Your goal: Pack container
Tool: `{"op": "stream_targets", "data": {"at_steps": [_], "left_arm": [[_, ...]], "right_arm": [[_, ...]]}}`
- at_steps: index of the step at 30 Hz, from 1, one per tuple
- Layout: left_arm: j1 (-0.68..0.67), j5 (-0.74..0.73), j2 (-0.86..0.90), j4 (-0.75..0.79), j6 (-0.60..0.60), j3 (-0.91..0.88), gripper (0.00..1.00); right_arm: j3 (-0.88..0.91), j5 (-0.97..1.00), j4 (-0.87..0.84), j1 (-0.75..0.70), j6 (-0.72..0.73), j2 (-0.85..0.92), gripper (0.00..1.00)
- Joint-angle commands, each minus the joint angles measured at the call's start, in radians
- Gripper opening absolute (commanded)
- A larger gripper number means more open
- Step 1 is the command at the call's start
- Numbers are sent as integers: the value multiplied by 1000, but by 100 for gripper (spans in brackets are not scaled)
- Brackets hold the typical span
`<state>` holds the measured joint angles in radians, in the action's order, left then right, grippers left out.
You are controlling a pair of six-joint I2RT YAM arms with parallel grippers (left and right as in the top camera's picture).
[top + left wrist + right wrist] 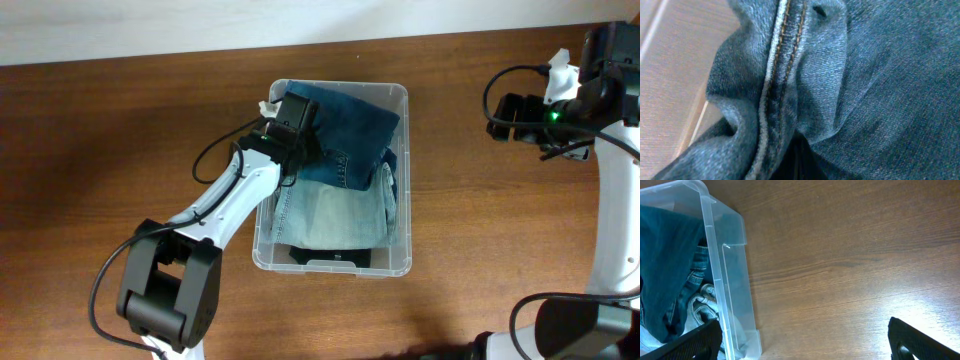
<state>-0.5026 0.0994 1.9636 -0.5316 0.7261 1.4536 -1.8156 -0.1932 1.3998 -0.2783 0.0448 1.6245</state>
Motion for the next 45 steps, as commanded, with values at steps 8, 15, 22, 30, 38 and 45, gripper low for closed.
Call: {"op": "stream_targets", "data": {"at_steps": [8,15,22,30,38,45], "left_arm": [[-18,105,-276,-69,-170,-42,13],[106,238,-484,-206,-261,-43,78],[400,230,-454,-299,-261,-43,99],[497,192,-509,-440,-343,-61,99],[463,86,-958,-312,-444,-367,99],[467,132,-1312,-278,-421,-630,99]], "right_arm": [[0,-6,-1,6,-9,5,98],[0,111,-103,192,-38,5,98],[0,146,-348,344,-40,8,98],[0,190,-224,342,28,-18,98],[362,214,-403,343,28,-353,98],[889,232,-542,344,20,-771,98]]}}
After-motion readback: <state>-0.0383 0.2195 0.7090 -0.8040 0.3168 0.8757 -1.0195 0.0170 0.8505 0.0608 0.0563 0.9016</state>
